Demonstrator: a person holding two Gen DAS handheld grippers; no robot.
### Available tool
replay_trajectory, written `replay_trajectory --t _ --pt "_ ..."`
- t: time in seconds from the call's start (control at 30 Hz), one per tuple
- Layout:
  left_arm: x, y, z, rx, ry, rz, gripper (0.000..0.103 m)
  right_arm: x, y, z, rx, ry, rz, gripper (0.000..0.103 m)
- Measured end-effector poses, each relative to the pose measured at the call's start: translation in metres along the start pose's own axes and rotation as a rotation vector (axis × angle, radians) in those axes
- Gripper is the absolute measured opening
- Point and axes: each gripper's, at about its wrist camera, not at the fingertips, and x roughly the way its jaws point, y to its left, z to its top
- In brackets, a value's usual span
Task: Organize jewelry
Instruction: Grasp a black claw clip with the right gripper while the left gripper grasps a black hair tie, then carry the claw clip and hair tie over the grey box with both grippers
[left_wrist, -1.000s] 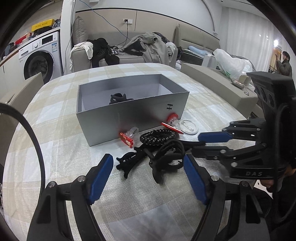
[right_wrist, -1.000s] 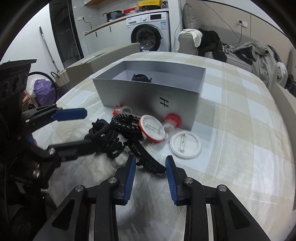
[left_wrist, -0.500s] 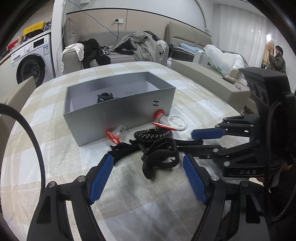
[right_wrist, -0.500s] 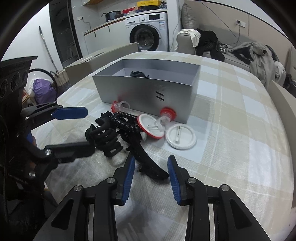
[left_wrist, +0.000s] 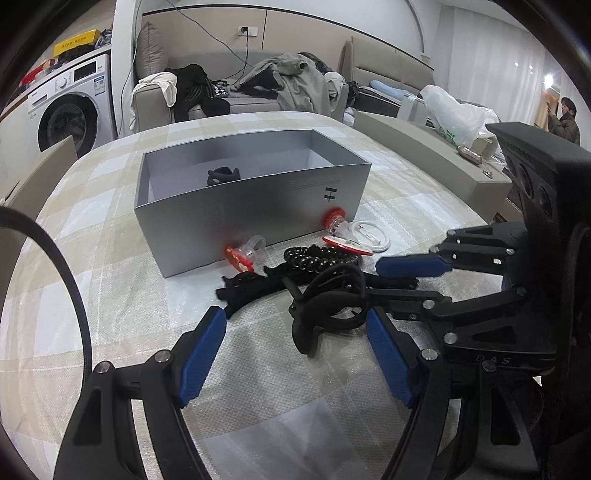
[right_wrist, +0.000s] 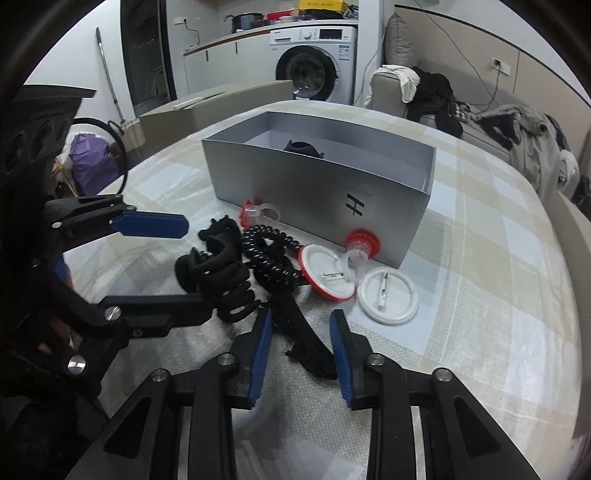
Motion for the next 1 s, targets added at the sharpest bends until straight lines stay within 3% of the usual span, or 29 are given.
replay_trajectory --t 0.1,0.6,0.7,0.87,1.0 --pt "-0.002 0.002 0.0 -0.003 -0.001 0.008 0.074 -0.004 -0.002 -0.001 0.012 -0.008 0.038 0.014" --pt "-0.007 0.013 0.001 -0.041 -0.021 0.004 0.074 -0.014 -0.041 0.001 0.332 -0.092 0.489 0.013" --pt "-0.007 0.013 0.001 -0.031 -0.019 -0.002 0.074 -0.022 -0.042 0.001 0.345 -0.149 0.503 0.013" --pt "-0.007 0.007 0.0 -0.011 -0.017 -0.022 0.074 -0.034 -0.039 0.004 0.337 -0.214 0.378 0.013" --pt "-0.007 0.002 0.001 -0.006 -0.035 -0.036 0.074 -0.032 -0.04 0.01 0.34 -0.214 0.363 0.013"
